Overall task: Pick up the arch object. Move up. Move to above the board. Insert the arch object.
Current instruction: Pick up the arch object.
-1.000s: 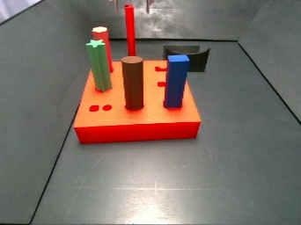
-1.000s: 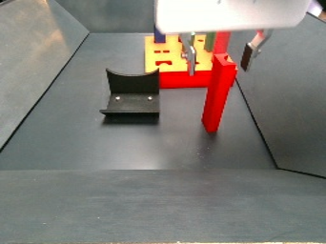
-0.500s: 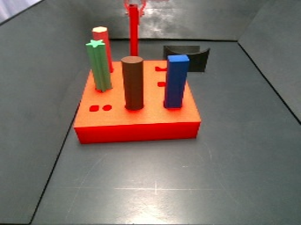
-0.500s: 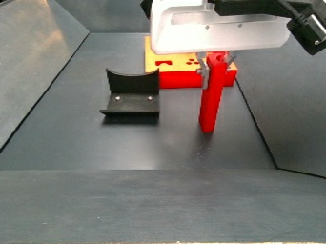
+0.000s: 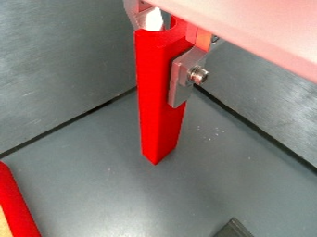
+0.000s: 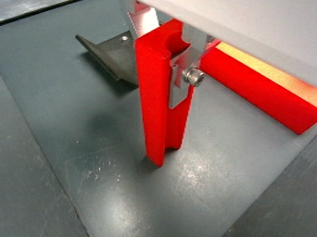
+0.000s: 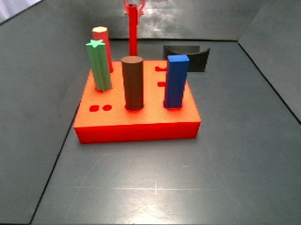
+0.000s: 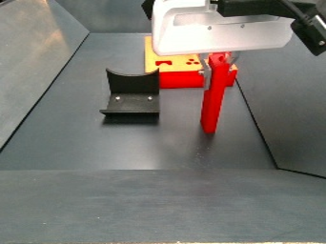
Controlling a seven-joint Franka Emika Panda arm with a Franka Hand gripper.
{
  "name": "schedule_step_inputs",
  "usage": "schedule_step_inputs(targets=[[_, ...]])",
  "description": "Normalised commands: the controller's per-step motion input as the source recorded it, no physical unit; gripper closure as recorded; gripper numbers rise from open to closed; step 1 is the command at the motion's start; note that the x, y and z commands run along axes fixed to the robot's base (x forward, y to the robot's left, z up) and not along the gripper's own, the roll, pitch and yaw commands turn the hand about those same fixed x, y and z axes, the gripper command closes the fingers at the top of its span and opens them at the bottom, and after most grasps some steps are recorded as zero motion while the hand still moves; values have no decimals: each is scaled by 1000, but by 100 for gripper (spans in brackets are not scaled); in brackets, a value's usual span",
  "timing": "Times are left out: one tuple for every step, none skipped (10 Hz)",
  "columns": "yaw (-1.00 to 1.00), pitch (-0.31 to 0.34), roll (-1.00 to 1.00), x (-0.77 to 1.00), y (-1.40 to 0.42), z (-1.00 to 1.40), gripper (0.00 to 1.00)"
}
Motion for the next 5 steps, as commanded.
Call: schedule_step_inputs(targets=[[0, 0, 0, 0, 0, 0, 100], [0, 0, 0, 0, 0, 0, 100], [0, 0, 0, 0, 0, 0, 100], [0, 0, 0, 0, 0, 0, 100], [0, 0, 0, 0, 0, 0, 100]])
